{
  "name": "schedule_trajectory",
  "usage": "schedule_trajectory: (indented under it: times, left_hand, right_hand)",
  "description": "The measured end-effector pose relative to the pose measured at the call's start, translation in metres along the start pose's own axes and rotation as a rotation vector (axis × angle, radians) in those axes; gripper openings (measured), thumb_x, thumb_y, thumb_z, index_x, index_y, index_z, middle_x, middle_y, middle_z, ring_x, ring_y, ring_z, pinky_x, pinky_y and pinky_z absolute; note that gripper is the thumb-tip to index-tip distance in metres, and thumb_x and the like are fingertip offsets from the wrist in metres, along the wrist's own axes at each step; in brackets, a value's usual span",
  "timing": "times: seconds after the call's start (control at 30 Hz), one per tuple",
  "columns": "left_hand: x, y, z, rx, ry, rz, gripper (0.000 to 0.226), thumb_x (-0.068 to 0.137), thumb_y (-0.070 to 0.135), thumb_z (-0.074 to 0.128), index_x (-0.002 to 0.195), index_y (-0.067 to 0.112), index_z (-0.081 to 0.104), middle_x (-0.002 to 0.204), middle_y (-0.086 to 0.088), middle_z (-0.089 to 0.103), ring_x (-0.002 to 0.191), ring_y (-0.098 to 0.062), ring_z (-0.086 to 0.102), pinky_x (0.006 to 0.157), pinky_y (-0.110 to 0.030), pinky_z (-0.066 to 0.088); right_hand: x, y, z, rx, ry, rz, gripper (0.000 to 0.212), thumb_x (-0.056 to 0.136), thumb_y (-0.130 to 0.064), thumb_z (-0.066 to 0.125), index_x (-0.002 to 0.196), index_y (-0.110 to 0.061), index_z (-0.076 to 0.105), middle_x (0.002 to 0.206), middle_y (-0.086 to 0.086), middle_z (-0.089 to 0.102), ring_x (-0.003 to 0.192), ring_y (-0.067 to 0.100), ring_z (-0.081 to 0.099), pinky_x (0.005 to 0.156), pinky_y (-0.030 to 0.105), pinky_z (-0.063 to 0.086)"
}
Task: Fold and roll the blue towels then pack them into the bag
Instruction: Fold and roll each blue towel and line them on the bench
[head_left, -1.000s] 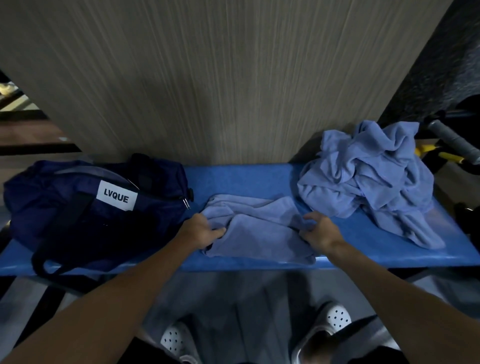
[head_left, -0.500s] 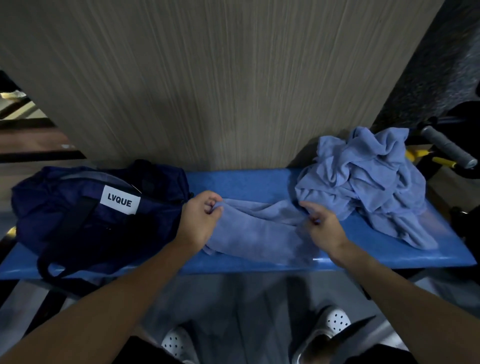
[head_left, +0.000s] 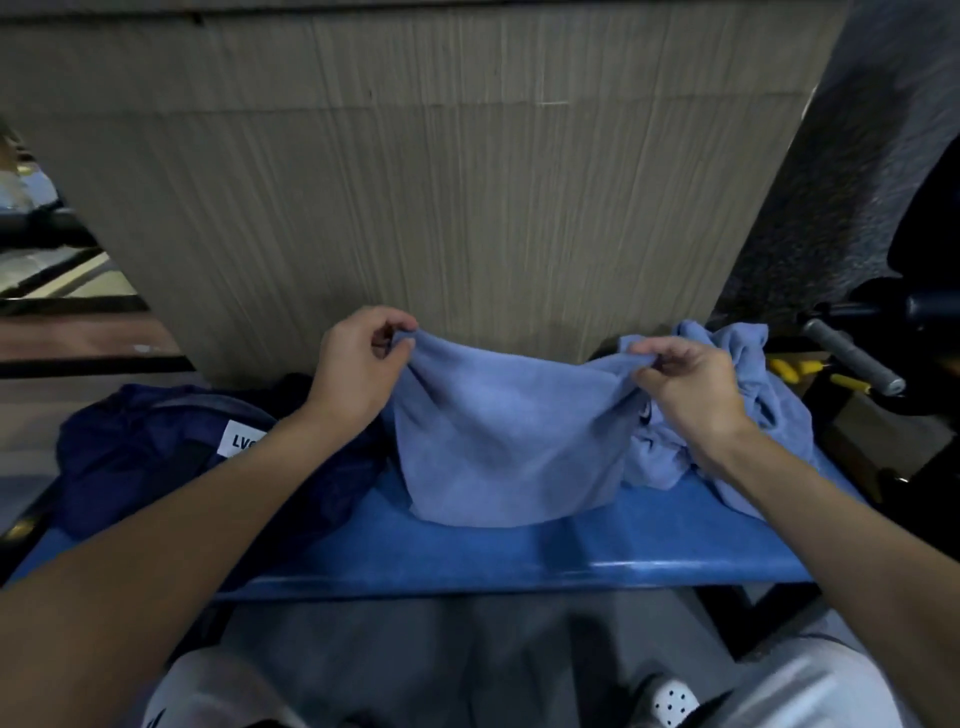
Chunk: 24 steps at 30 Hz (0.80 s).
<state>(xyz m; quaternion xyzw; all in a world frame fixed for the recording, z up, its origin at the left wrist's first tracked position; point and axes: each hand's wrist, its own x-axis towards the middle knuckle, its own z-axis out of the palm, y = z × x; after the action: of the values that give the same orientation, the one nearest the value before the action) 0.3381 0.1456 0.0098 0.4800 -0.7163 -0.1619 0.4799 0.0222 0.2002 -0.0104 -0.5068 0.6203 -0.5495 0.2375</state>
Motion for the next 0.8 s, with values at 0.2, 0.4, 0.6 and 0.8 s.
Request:
schedule_trajectory:
  times: [0.2,0.4,0.6,0.8]
  left_hand:
    - [0.021,0.015,-0.025,0.006,-0.025,-0.007,0.012,0.090,0.002,0.065,0.100,0.007,0.070,0.090,-0.008,0.069,0.079,-0.015,0.064,0.077,-0.023,0.053]
    - [0.025,0.028,-0.039,0.032,-0.120,0.051,0.022,0.090,0.000,0.064,0.099,0.019,0.067,0.080,0.011,0.064,0.066,0.010,0.059,0.067,-0.006,0.047]
    - [0.036,0.011,-0.041,0.251,-0.233,0.079,0.013,0.088,0.001,0.066,0.098,0.005,0.073,0.076,0.006,0.061,0.065,0.004,0.057,0.063,-0.003,0.042]
    - [0.060,-0.018,-0.028,0.244,-0.109,-0.016,0.010,0.091,0.006,0.062,0.091,0.006,0.072,0.072,0.000,0.062,0.063,-0.010,0.058,0.066,-0.024,0.045]
  right_hand:
    - [0.012,-0.025,-0.025,-0.114,0.040,-0.103,0.012,0.090,-0.006,0.063,0.100,-0.011,0.068,0.084,0.008,0.065,0.075,0.014,0.057,0.061,0.018,0.048]
    - [0.022,-0.037,-0.034,-0.128,0.095,-0.130,0.006,0.088,-0.016,0.069,0.086,-0.013,0.065,0.080,0.013,0.063,0.071,0.019,0.056,0.063,0.032,0.047]
    - [0.029,-0.036,-0.024,-0.272,0.101,-0.144,0.016,0.087,-0.023,0.070,0.083,-0.009,0.064,0.070,0.008,0.059,0.063,0.017,0.053,0.058,0.031,0.047]
    - [0.050,-0.035,-0.001,-0.294,0.069,-0.097,0.031,0.089,-0.033,0.068,0.075,-0.005,0.066,0.073,0.023,0.066,0.061,0.030,0.060,0.062,0.042,0.053]
